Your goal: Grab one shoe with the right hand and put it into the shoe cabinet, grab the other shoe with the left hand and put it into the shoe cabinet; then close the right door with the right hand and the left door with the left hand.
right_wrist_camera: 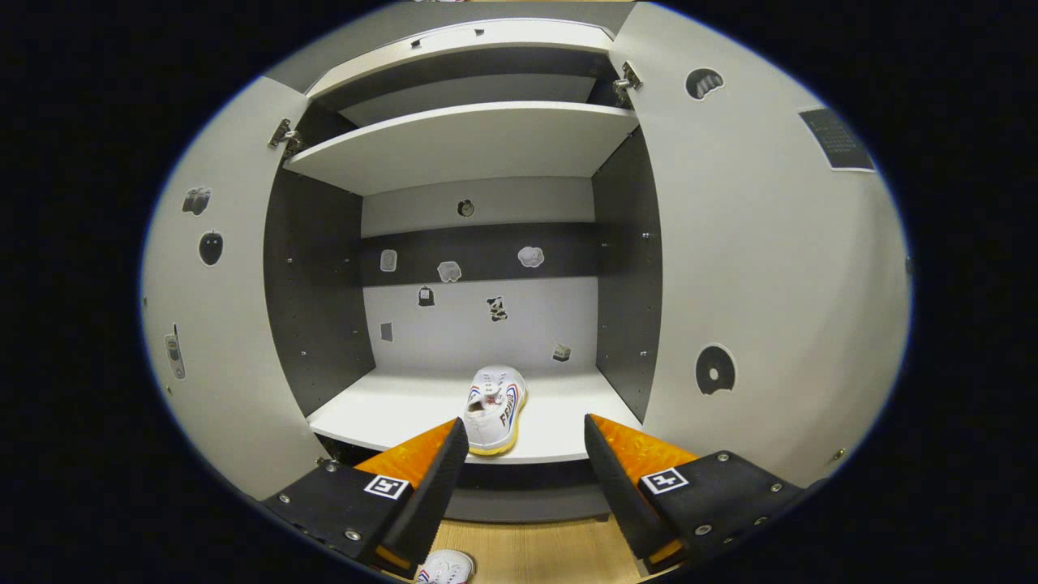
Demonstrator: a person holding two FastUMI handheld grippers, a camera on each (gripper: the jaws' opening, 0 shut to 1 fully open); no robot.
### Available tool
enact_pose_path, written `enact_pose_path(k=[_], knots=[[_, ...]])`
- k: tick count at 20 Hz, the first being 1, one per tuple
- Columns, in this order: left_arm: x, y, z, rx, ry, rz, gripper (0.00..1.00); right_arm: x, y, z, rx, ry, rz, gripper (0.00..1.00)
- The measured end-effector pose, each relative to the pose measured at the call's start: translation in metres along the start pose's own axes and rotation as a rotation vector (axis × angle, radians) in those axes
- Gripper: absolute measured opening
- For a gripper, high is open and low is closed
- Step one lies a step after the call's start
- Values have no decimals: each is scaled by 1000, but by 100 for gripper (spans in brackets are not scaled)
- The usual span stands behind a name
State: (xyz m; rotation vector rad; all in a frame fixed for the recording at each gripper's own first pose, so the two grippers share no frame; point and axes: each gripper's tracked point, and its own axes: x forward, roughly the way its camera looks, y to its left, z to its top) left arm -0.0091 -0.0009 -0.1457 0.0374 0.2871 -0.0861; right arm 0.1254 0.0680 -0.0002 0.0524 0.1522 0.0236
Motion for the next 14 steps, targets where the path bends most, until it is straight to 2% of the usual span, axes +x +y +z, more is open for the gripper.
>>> enact_pose_path(k=[1, 5, 9, 14], knots=[[3, -5, -10, 6, 19, -13, 98, -11, -2, -2, -1, -8, -4, 92], [22, -21, -57, -18, 113, -49, 99, -54, -5, -16, 13, -7, 4, 92], [42, -27, -107, 9, 196, -59, 99, -76, -14, -24, -40, -32, -12, 92], [59, -36, -168, 20, 303, -87, 99, -97, -28, -32, -29, -31, -24, 93]])
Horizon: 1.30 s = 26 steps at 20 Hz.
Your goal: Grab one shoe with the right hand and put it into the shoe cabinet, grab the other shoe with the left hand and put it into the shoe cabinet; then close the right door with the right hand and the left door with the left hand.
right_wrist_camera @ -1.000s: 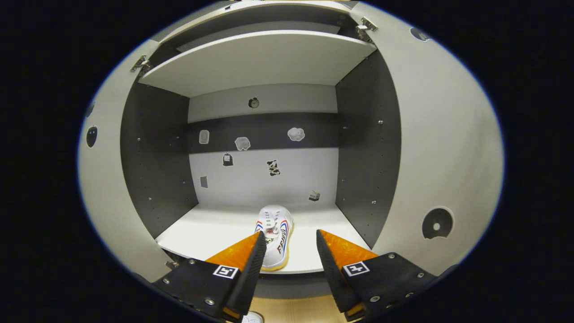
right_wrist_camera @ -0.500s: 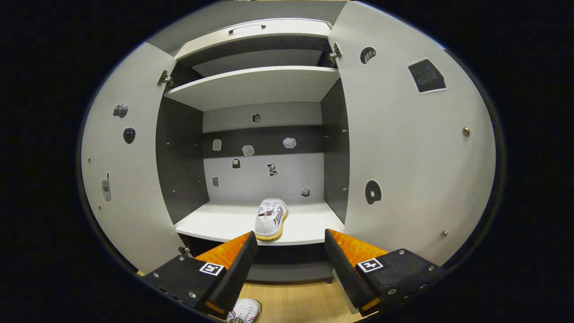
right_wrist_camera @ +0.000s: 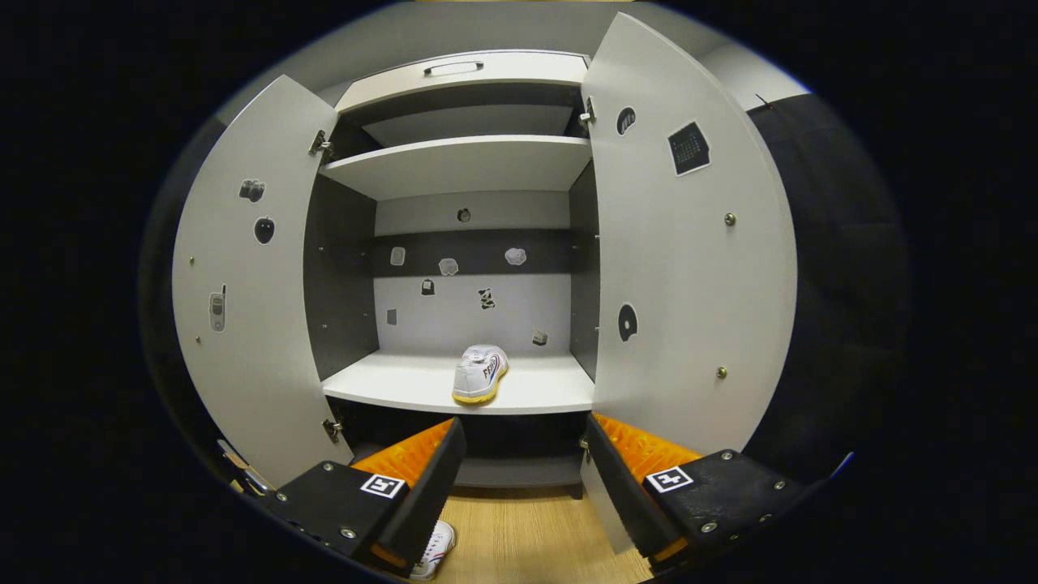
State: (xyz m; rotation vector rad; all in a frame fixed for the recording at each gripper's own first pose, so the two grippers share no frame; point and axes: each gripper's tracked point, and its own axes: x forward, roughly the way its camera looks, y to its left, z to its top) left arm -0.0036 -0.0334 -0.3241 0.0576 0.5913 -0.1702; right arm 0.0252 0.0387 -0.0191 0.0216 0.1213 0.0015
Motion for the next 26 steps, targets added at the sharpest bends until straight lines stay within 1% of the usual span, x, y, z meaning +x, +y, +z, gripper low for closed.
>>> enact_pose_path(k=[3, 6, 8, 11, 16, 18, 19, 20, 22, 24, 26], knots=[[15, -5, -27, 13, 47, -13, 99, -11, -8, 1, -8, -11, -8, 93], [27, -9, -60, 19, 142, -18, 99, -21, -12, 0, 4, -15, -9, 93], [34, -12, -72, 29, 173, -27, 100, -25, -16, 1, 14, -19, -12, 93], [43, -16, -90, 17, 232, -39, 99, -31, -19, 3, 24, -27, -10, 92], [54, -17, -104, 31, 292, -40, 99, -35, -20, 0, 36, -23, -3, 93], [54, -19, -105, 27, 297, -57, 99, -35, -21, -2, 46, -19, 1, 93], [53, -19, -105, 20, 302, -61, 96, -34, -22, -4, 53, -16, 1, 93], [54, -22, -106, 3, 309, -78, 99, -35, -22, -5, 58, -13, 0, 92], [53, -29, -108, -26, 332, -100, 79, -34, -22, -5, 61, -11, 0, 92], [53, -26, -109, -13, 355, -74, 46, -34, -19, -4, 57, -15, 3, 93], [52, -23, -111, 11, 402, -62, 44, -36, -15, 1, 58, -28, 12, 92]])
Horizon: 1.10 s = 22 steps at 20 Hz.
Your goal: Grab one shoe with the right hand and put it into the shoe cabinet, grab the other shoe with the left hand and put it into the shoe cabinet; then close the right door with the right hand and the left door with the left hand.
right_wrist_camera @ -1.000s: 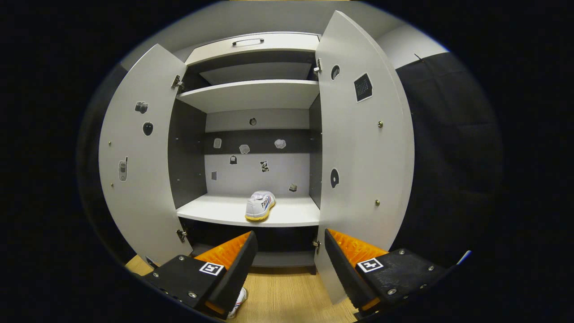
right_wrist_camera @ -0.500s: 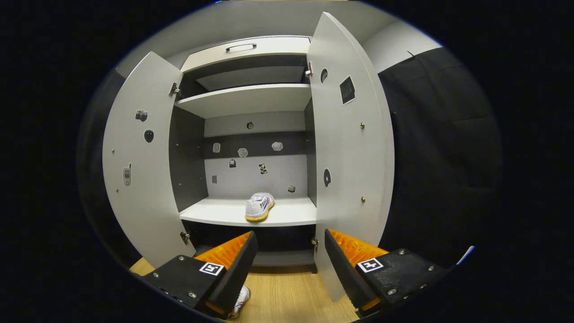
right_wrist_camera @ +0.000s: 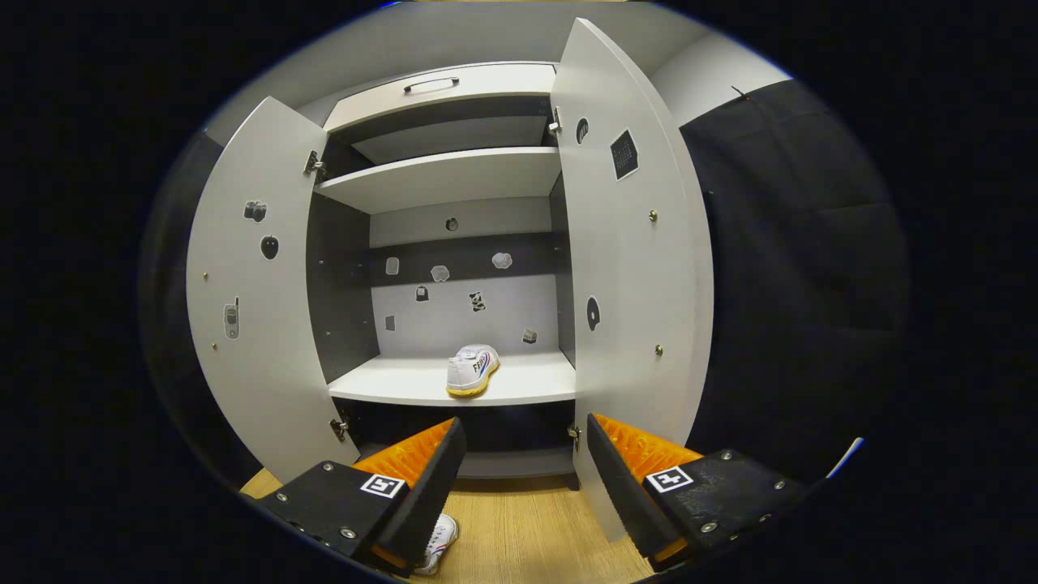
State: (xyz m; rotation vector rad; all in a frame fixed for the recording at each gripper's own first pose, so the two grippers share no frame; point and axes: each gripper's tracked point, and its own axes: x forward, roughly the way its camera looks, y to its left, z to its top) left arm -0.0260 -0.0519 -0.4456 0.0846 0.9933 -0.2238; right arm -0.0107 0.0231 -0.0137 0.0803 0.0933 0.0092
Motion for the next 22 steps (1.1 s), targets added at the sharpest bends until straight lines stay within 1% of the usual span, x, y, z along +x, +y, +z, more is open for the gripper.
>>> enact_pose_path(k=[1, 2, 3, 4, 8, 13, 17, 21, 22], knots=[[0, 6, 2, 15, 9, 25, 27, -1, 2, 2, -1, -5, 1, 92], [3, 6, 1, -1, 22, 24, 26, 0, 3, 3, -2, -9, 3, 93], [3, 6, 4, -16, 16, 20, 8, 0, 4, 5, -4, -11, 5, 92], [3, 8, 8, -34, 14, 18, 7, 1, 6, 6, -8, -14, 9, 93], [-7, 19, 20, -100, 18, -7, 7, 2, 14, 15, -24, -30, 26, 93], [-40, 30, 64, -90, -37, -6, 7, 9, 34, 25, -27, -54, 87, 92], [-86, 29, 114, -104, -95, -40, 7, 18, 47, 27, -33, -57, 135, 92], [-133, 34, 162, -124, -175, -22, 7, 21, 53, 30, -39, -44, 179, 92], [-142, 36, 168, -134, -200, -20, 6, 22, 54, 32, -41, -46, 191, 92]])
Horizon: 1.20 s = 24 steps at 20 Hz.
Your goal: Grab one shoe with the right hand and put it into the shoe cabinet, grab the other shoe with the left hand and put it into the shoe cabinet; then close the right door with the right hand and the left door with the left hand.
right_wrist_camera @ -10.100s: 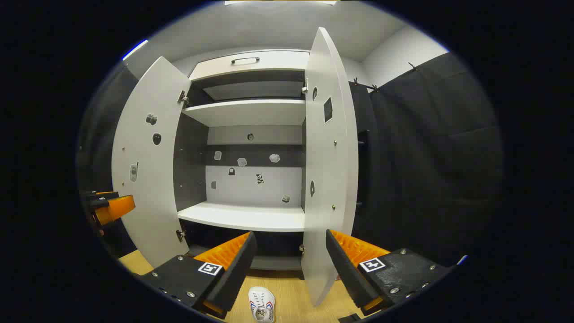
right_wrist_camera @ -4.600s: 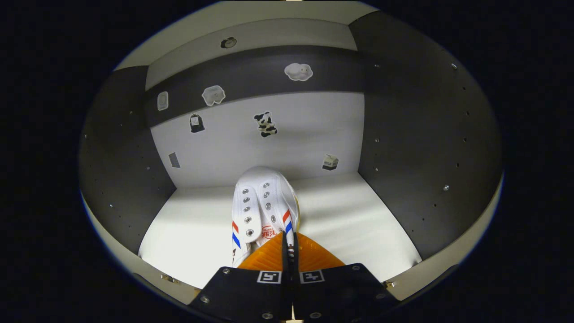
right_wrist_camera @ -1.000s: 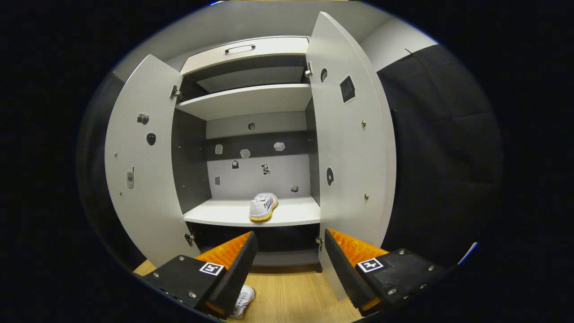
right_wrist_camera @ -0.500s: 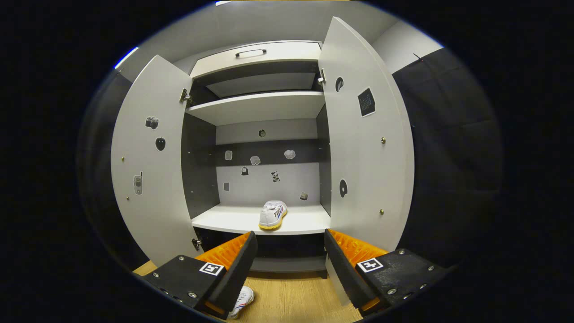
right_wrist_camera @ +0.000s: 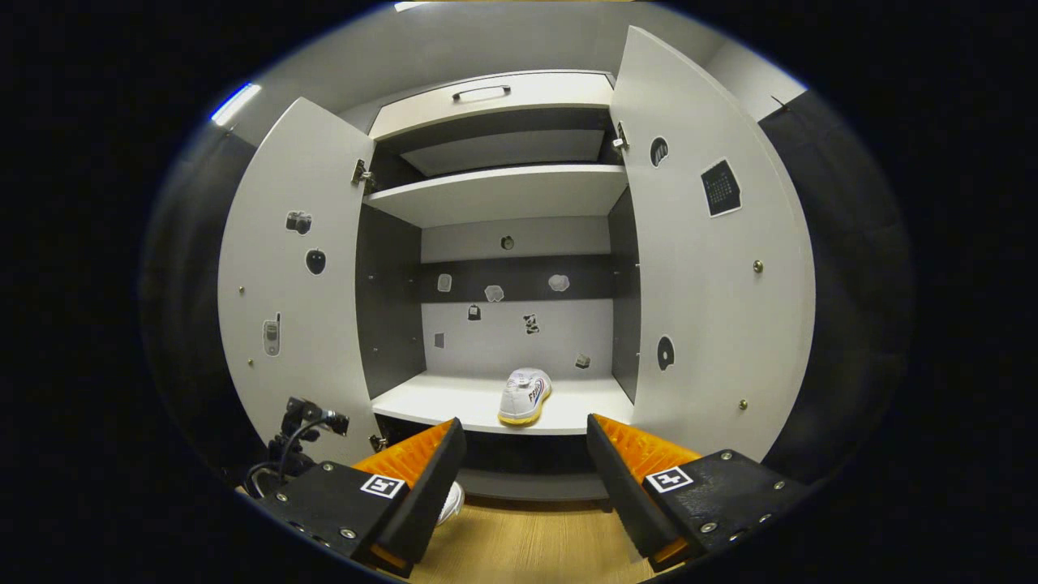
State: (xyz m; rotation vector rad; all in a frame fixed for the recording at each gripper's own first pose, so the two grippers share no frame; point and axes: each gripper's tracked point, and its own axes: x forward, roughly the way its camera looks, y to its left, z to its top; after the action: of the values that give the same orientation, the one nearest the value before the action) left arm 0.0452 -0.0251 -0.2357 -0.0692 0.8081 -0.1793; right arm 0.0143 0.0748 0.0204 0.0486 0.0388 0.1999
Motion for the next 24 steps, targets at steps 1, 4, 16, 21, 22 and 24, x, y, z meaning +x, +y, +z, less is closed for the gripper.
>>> enact_pose_path(k=[1, 4, 16, 21, 22, 24], knots=[[-9, -1, 15, -10, -24, -3, 7, 0, 0, 2, -6, -3, 6, 92], [-35, -5, 65, -18, -101, 5, 7, 0, -3, 5, -23, -17, 23, 93], [-70, 13, 178, -4, -215, 71, 6, 0, -21, 5, 0, -31, 22, 92], [-39, 12, 230, -41, -227, 60, 7, 4, -30, 8, -7, -34, -4, 92], [-32, 12, 239, -48, -224, 57, 6, 5, -32, 8, -7, -34, -10, 92], [-16, 13, 252, -58, -211, 54, 6, 5, -34, 8, -5, -30, -21, 92]])
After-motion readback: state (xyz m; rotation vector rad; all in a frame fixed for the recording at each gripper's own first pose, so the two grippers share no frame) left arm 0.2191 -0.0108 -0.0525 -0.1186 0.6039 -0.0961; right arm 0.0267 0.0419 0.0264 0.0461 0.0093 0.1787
